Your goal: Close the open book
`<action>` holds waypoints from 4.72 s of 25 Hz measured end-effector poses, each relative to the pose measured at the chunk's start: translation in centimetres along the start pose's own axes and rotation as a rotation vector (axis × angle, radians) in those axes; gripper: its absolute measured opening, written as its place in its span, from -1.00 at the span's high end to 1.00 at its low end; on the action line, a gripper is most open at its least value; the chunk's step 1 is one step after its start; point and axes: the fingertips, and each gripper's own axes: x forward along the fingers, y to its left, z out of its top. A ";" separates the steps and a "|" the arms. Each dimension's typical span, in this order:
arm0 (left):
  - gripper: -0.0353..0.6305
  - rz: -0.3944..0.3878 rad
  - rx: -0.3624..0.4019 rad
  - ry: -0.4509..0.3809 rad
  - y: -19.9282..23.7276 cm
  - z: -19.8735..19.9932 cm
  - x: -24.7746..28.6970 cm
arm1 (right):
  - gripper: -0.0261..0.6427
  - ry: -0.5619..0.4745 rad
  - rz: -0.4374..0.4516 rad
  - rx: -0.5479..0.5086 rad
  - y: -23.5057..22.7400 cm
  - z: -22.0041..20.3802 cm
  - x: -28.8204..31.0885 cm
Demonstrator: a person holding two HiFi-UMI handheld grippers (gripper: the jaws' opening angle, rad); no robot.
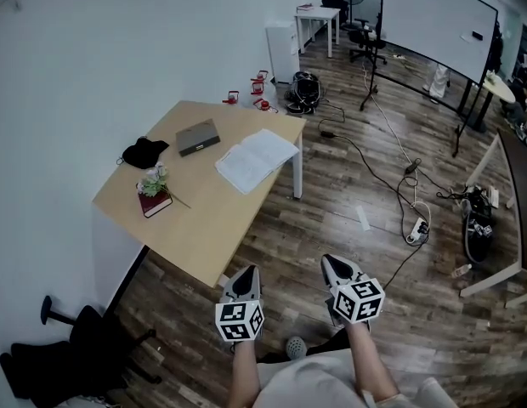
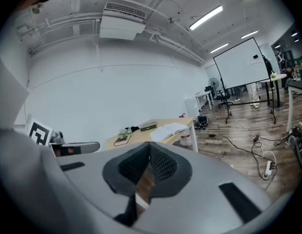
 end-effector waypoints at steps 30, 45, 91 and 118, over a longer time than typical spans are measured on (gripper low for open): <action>0.31 0.028 0.021 0.036 2.1 -1.1 1.1 | -0.11 0.054 0.055 0.065 0.6 -0.6 2.3; 0.31 0.058 0.041 0.028 7.7 5.7 17.5 | -0.10 0.074 0.122 0.085 -6.9 6.1 18.0; 0.31 0.286 -0.016 0.057 15.5 12.9 38.6 | 0.09 0.229 0.350 0.208 -20.0 12.5 42.8; 0.31 0.236 -0.075 0.151 23.0 10.2 46.8 | 0.10 0.317 0.205 0.373 -24.5 8.7 53.9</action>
